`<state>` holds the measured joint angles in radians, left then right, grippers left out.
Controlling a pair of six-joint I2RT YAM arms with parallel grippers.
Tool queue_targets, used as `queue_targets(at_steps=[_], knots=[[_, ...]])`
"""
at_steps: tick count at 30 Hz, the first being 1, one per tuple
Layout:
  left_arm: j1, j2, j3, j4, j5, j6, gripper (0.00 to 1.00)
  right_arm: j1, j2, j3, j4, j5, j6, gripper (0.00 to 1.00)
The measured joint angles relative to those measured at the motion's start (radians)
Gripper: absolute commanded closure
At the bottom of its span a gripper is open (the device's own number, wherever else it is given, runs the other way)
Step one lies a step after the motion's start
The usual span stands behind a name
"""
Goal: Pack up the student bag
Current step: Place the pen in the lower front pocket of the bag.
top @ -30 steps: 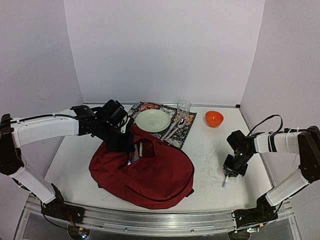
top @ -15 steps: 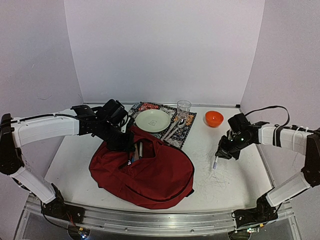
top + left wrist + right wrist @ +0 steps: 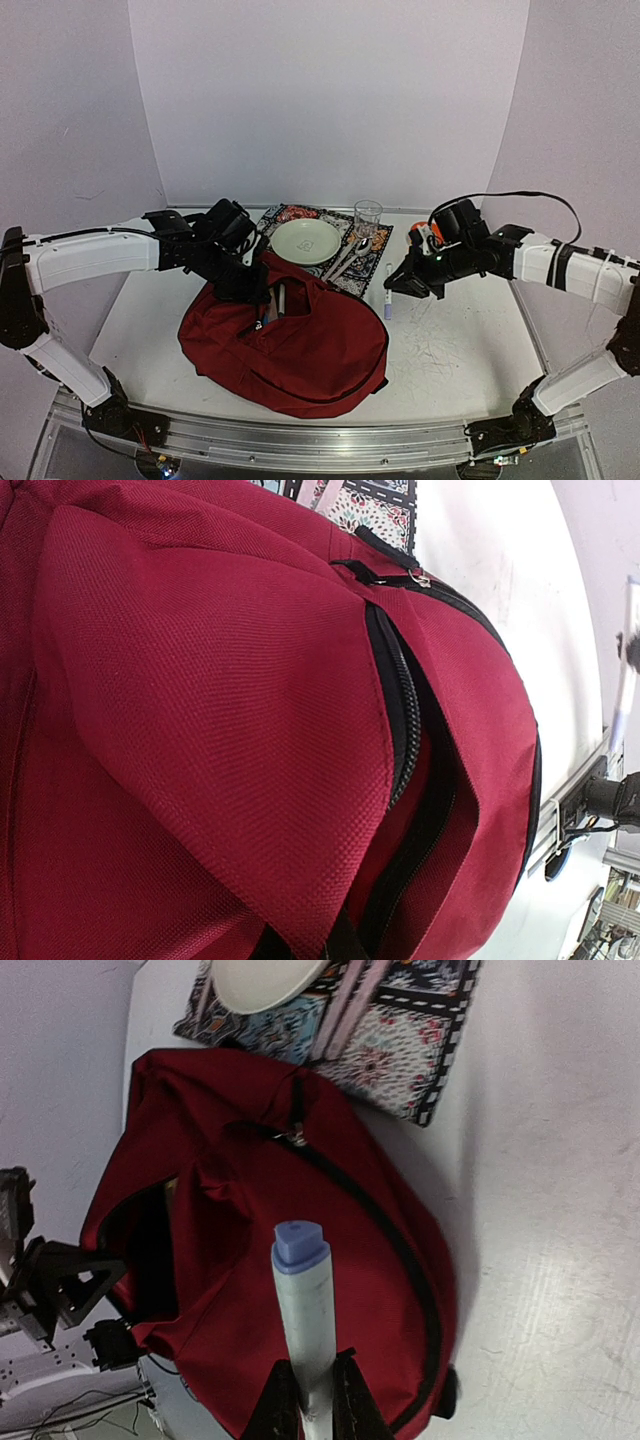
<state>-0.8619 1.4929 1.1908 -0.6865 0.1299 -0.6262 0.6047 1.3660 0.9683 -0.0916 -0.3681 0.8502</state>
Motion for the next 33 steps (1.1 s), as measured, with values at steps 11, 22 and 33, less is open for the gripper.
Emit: queue_targets(at_steps=[11,22,33], knots=[[0.004,0.000,0.000,0.007,-0.001,-0.002,1.00,0.231,0.245,0.171,0.127,-0.102,0.066,1.00],[0.006,-0.001,0.000,0.008,0.003,-0.002,1.00,0.314,0.486,0.410,0.203,-0.195,0.114,1.00],[0.011,-0.022,0.000,0.008,0.007,-0.002,1.00,0.311,0.578,0.450,0.213,-0.237,0.183,1.00]])
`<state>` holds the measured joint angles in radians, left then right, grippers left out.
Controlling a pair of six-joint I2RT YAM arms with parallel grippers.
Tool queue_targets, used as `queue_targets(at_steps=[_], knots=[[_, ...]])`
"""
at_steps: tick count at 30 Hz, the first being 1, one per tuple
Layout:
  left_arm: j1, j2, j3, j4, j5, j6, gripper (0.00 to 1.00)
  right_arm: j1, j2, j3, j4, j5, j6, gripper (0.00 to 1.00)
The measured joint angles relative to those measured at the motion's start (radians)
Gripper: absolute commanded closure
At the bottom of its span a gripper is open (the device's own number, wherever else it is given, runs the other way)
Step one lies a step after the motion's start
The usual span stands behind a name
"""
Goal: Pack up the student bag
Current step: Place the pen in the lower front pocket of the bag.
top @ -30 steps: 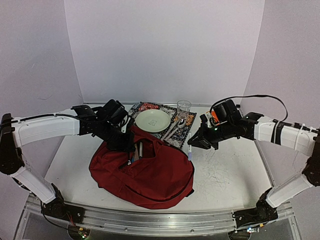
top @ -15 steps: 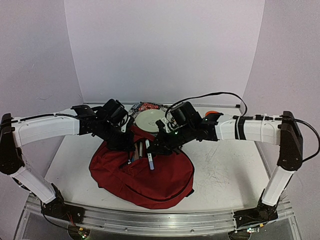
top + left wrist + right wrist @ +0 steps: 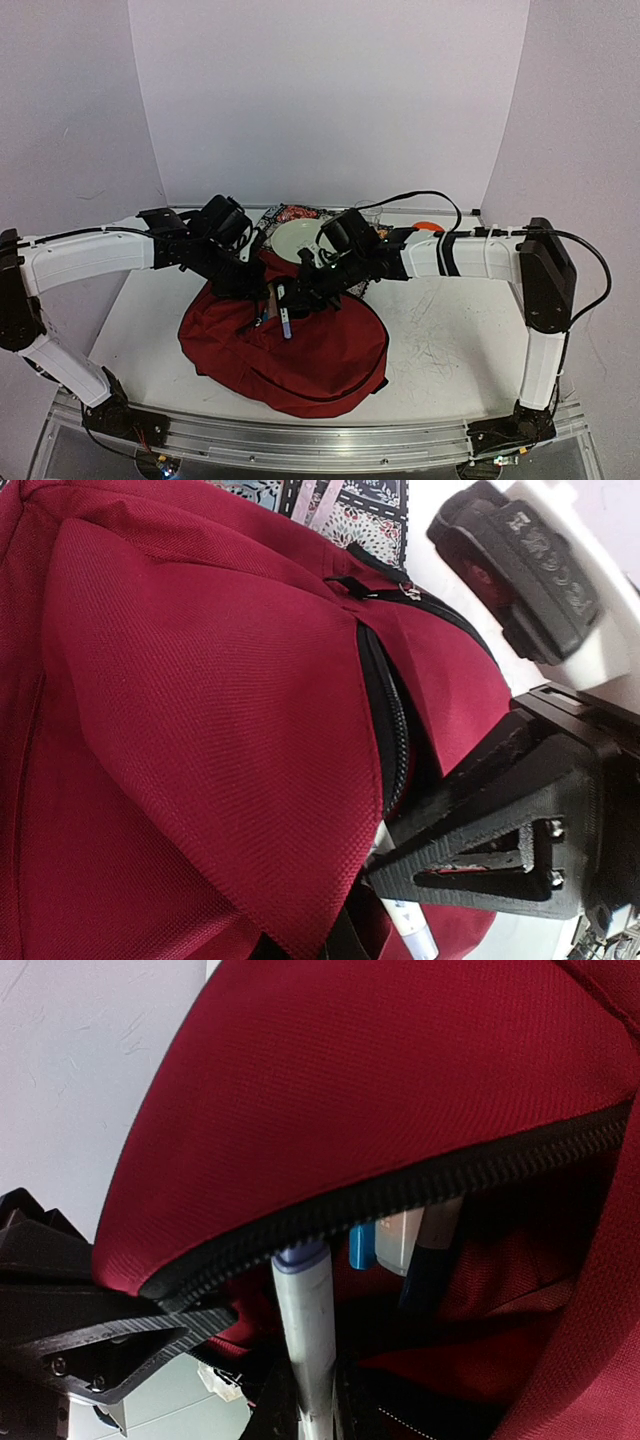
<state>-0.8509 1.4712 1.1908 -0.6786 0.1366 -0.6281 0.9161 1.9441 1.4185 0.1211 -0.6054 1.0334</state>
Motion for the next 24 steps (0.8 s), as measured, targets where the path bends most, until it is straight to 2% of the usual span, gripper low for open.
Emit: queue_targets(at_steps=[9,24], knots=[[0.002,-0.003,0.000,0.000,0.030,0.001,1.00,0.000,0.046,0.045,0.015,0.034,0.055,1.00],[0.008,-0.013,-0.002,0.012,0.078,-0.010,1.00,-0.005,0.054,0.089,0.050,0.198,0.189,1.00]])
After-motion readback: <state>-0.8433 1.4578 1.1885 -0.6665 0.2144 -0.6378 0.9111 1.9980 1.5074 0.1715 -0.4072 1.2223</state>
